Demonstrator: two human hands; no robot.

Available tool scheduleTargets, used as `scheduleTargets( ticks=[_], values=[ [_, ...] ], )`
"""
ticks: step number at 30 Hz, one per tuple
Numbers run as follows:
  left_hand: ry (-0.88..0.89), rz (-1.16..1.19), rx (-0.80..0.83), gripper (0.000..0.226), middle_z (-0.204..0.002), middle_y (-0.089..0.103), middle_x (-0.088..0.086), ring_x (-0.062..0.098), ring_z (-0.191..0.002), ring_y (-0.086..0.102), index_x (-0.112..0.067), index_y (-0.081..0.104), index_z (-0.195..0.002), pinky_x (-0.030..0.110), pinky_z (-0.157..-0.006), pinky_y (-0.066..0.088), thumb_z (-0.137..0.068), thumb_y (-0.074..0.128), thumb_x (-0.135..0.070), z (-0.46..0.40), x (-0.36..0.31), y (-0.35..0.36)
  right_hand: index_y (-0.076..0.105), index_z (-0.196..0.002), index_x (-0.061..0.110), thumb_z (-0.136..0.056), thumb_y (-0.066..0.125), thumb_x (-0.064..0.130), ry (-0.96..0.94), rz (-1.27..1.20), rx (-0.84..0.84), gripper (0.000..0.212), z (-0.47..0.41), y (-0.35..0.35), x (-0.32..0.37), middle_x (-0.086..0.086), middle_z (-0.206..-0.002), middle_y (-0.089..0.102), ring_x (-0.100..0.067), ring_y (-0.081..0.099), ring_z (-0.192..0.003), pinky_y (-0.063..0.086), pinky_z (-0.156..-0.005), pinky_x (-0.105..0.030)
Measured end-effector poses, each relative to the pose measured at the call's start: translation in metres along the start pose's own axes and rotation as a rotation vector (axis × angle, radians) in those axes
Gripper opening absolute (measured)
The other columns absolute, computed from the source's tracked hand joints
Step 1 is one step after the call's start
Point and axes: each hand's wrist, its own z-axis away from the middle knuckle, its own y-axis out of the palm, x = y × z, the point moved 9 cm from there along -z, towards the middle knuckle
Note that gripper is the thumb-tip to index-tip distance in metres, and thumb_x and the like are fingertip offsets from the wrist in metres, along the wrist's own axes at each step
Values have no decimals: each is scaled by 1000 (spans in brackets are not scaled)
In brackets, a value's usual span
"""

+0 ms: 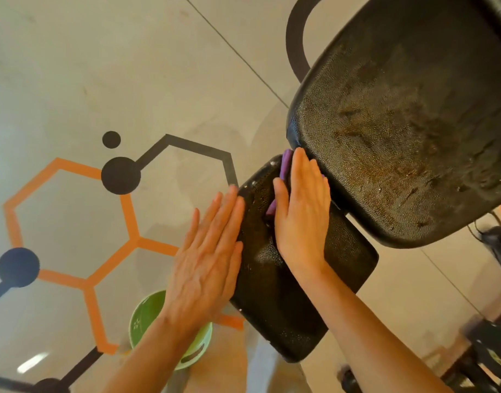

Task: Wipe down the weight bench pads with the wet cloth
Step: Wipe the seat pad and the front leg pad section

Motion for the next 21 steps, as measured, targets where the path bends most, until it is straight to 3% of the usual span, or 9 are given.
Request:
scheduleTargets(
  ticks=[5,9,11,12,15,17,21],
  values=[
    [-222,311,-67,55,-165,6,-9,8,-152,0,-19,13,-157,33,-124,1,-106,18,-38,20,42,4,23,-149,18,-101,27,31,39,-40,-63,50,20,3,11,-4,-157,23,-23,9,-147,11,-120,-46],
    [-186,516,-103,52,-163,7,-14,8,-152,3,-22,15,-156,44,-124,9,-105,23,-34,21,46,14,17,-150,22,-101,23,35,-236,-30,94,51,115,24,61,4,-159,14,-19,5,-148,9,-120,-41],
    [-187,522,-60,53,-164,8,-12,4,-152,0,-24,13,-156,41,-125,8,-106,21,-36,21,47,15,9,-150,26,-101,23,34,-366,18,168,52,118,25,57,8,-158,8,-15,4,-148,7,-120,-39],
    [-188,499,-36,54,-164,9,-11,2,-151,-2,-25,12,-157,38,-125,7,-105,19,-40,21,48,15,9,-151,25,-102,23,32,-349,56,159,51,100,22,44,7,-159,8,-14,3,-148,7,-121,-39],
    [-171,422,-11,58,-165,11,-7,3,-151,-1,-24,11,-157,35,-125,7,-104,11,-46,20,46,12,21,-149,19,-102,26,24,50,43,-23,48,19,0,-2,-2,-159,16,-20,5,-148,13,-119,-49],
    [-166,419,-1,57,-165,11,-6,5,-152,-1,-24,9,-157,33,-125,5,-104,10,-44,20,46,13,24,-148,17,-101,24,24,175,73,-98,47,19,1,6,-3,-159,15,-22,4,-148,12,-119,-49],
    [-161,413,-6,57,-164,12,-2,9,-152,3,-18,12,-157,28,-124,1,-104,13,-39,21,47,14,9,-151,26,-102,24,31,-168,-78,161,51,118,25,72,7,-160,5,-10,-5,-147,-4,-120,-31]
  ],
)
